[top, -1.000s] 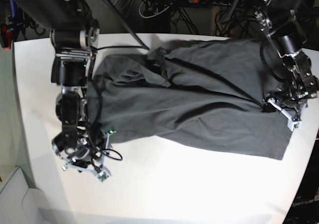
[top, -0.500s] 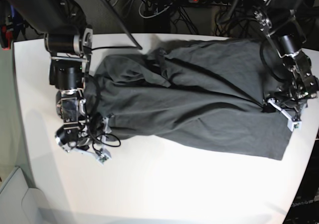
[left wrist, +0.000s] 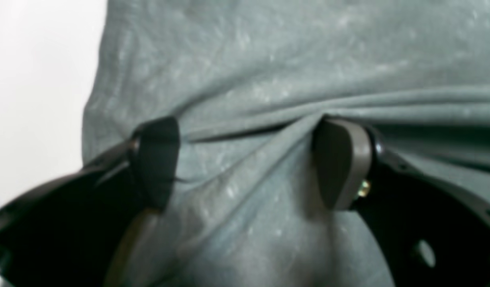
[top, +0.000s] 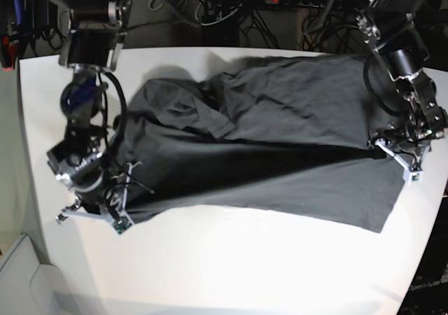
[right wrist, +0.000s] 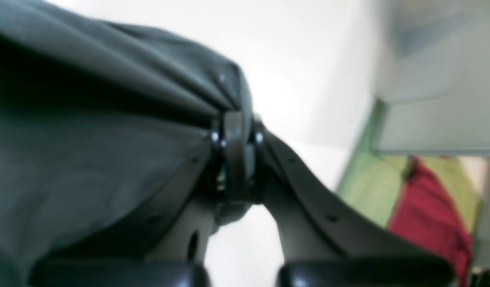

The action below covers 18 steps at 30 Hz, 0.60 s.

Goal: Layout the t-shirt on the table in an organized manner, then fold the t-shirt properly

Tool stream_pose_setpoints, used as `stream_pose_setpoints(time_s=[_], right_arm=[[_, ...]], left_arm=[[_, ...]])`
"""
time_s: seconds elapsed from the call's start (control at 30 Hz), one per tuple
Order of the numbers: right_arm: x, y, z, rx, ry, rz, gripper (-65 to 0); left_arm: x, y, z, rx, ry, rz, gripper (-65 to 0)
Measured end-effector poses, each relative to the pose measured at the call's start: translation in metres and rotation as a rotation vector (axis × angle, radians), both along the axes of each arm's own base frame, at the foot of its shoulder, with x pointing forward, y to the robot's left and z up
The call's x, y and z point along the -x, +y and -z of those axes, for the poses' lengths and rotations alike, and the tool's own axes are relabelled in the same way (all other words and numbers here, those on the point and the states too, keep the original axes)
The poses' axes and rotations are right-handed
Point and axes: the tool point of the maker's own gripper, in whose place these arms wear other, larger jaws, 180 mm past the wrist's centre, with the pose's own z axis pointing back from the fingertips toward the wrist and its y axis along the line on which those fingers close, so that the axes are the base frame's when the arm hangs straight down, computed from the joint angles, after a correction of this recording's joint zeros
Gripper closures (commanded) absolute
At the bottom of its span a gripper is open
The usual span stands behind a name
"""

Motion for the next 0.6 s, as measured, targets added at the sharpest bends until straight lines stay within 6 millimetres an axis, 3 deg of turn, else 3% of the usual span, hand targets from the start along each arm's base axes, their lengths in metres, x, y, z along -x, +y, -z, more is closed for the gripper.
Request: stream_pose_setpoints(time_s=[0.1, 0.17, 0.3, 0.43, 0.5, 0.6], right_arm=[[0.029, 0.005, -0.005, 0.029, -0.027, -0.014, 0.0], [0.048, 0.02, 0.0, 0.06, -0.016, -0.066, 0.0], [0.106, 0.069, 0.043, 0.106, 0.111, -0.285, 0.0], [0.167, 0.102, 0.086, 0.19, 0.263, -0.53, -3.7], [0.182, 0.106, 0.094, 0.222, 0.292, -0.6, -9.0], [0.185, 0.099, 0.097, 0.265, 0.307, -0.617, -16.5]], left_arm=[[0.0, 0.0, 0.0, -0.001, 0.0, 0.0, -51.2], [0.0, 0.0, 0.0, -0.001, 0.001, 0.0, -51.2], [0.0, 0.0, 0.0, -0.001, 0.0, 0.001, -51.2], [0.0, 0.0, 0.0, 0.0, -0.001, 0.0, -51.2], [0.0, 0.0, 0.0, -0.001, -0.005, 0.0, -51.2], [-0.001, 0.0, -0.001, -0.001, -0.007, 0.0, -51.2]])
